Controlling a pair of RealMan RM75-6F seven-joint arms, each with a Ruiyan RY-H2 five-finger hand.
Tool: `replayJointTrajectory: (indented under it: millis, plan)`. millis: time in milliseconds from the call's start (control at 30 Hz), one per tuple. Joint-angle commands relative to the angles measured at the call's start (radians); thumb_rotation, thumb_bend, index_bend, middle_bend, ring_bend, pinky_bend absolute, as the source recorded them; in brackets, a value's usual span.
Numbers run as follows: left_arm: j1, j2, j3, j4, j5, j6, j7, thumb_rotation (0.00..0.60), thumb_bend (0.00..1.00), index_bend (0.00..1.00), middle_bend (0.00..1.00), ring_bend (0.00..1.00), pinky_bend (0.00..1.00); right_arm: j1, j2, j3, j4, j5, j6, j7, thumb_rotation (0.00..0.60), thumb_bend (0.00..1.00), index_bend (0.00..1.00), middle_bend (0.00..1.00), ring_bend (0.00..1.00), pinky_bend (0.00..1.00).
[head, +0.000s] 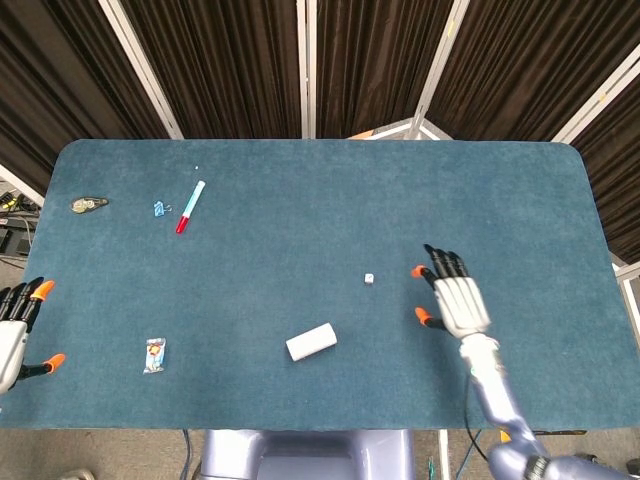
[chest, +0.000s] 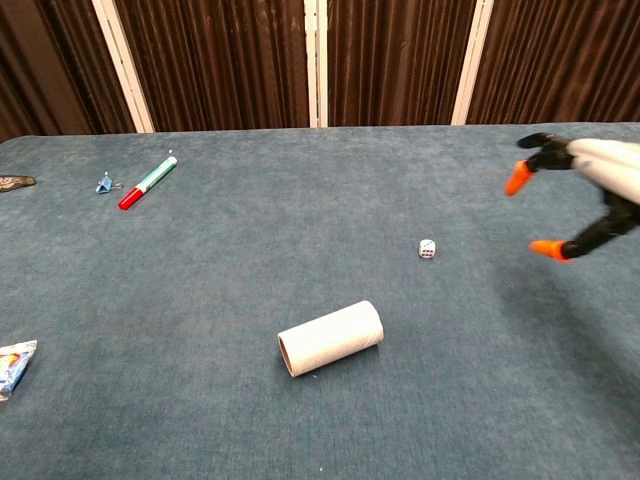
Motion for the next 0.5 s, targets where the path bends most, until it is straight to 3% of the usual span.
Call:
replayJointTrajectory:
  millis: [33, 500]
  plan:
    - [-0.001, 0.001, 0.000, 0.002, 0.000, -0.003, -0.007, 0.600, 0.07, 0.00, 0.00, 0.00, 0.00, 0.049, -0.066, 0.045, 0.044, 0.084, -0.051, -0.042, 0.600, 0.18, 0.32, 0.00, 0.00, 0.00]
    - [-0.019, 0.000, -0.007, 0.020, -0.018, -0.041, -0.034, 0.600, 0.07, 0.00, 0.00, 0.00, 0.00, 0.196, -0.229, 0.106, 0.217, 0.278, -0.149, -0.124, 0.600, 0.15, 0.35, 0.02, 0.00, 0.00]
